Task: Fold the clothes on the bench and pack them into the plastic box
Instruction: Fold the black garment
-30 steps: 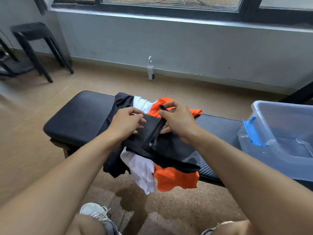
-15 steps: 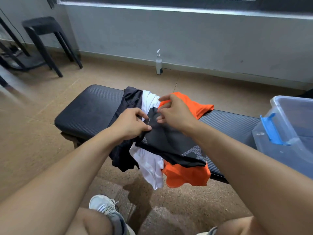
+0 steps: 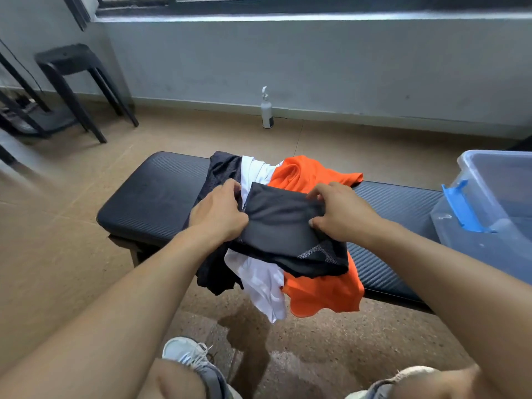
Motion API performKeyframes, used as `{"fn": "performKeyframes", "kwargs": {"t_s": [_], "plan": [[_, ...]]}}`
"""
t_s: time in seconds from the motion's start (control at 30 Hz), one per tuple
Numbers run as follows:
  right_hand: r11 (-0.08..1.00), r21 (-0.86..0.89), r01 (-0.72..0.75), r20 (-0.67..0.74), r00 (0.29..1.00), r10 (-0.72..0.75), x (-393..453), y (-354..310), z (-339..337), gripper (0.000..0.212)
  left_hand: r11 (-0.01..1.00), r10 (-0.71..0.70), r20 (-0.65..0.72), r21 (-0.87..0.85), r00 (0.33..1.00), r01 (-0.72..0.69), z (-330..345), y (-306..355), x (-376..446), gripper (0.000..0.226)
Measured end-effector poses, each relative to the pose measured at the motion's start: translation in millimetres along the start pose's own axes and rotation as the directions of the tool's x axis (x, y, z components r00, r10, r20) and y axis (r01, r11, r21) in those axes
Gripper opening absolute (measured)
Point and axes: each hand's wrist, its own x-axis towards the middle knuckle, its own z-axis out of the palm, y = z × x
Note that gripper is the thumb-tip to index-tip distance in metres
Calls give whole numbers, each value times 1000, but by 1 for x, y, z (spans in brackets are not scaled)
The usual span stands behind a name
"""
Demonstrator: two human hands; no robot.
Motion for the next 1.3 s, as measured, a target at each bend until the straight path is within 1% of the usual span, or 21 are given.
{"fn": "performKeyframes", "kwargs": {"t_s": [0.07,0.1,0.13,0.23,0.3,0.37,0.43,0.5,0.57,0.63,0.7,0.73,0.77,0.83,0.9,0.97,1.03,1.1,1.13,1.2,1.3], "plan": [[991,19,-133,-51,990,134,1,7,-11,50,998,56,-33,37,998,-55,3,4,0,60],[981,18,-191,-51,980,192,1,11,-15,52,996,80,-30,50,996,-79,6,6,0,63],[970,9,-245,-19,969,245,0,15,-18,56,993,104,-23,60,994,-102,8,8,-1,64],[927,49,-372,178,917,358,-6,20,-17,64,975,204,-40,102,978,-199,15,14,-1,65],[909,123,-398,246,900,361,-8,22,-12,67,949,296,-65,130,953,-287,19,19,-2,63],[869,286,-403,209,912,353,-8,27,-8,71,926,361,-42,132,932,-353,25,25,-1,61],[807,447,-386,149,922,358,-9,29,-6,77,911,401,22,95,916,-401,33,30,-1,65],[755,544,-367,102,922,374,-8,29,-3,78,898,426,80,85,901,-432,40,31,0,71],[676,643,-361,87,911,404,-7,25,0,78,892,434,88,98,897,-441,42,31,1,72],[529,782,-329,78,894,441,-6,18,-1,78,874,485,-1,36,875,-484,41,35,0,64],[370,895,-248,65,895,441,-5,11,-9,74,811,561,-178,-74,808,-580,39,46,-5,51],[324,923,-208,57,906,420,-7,8,-16,69,779,575,-257,-118,777,-616,37,52,-9,45],[315,932,-181,48,921,386,-10,6,-25,66,753,575,-315,-156,755,-639,35,59,-13,41],[370,920,-130,14,954,300,-17,8,-45,66,718,577,-359,-206,734,-665,33,70,-21,37],[405,907,-110,8,969,246,-24,13,-65,66,695,624,-307,-201,718,-690,36,73,-24,35],[443,890,-106,-16,965,263,-25,20,-75,65,712,661,-161,-175,733,-680,43,71,-22,43],[529,840,-123,-62,946,318,-24,25,-73,66,747,661,24,-112,750,-655,51,68,-21,60],[598,786,-156,-62,942,329,-22,28,-63,67,769,623,201,21,756,-639,60,65,-19,70],[616,768,-176,-45,944,326,-21,30,-58,68,761,598,270,104,755,-640,65,64,-18,73],[665,719,-204,-39,943,331,-18,35,-50,68,742,554,349,205,756,-638,71,64,-16,77],[776,593,-217,-82,942,325,-17,41,-48,71,762,497,369,248,786,-599,69,66,-15,85]]}}
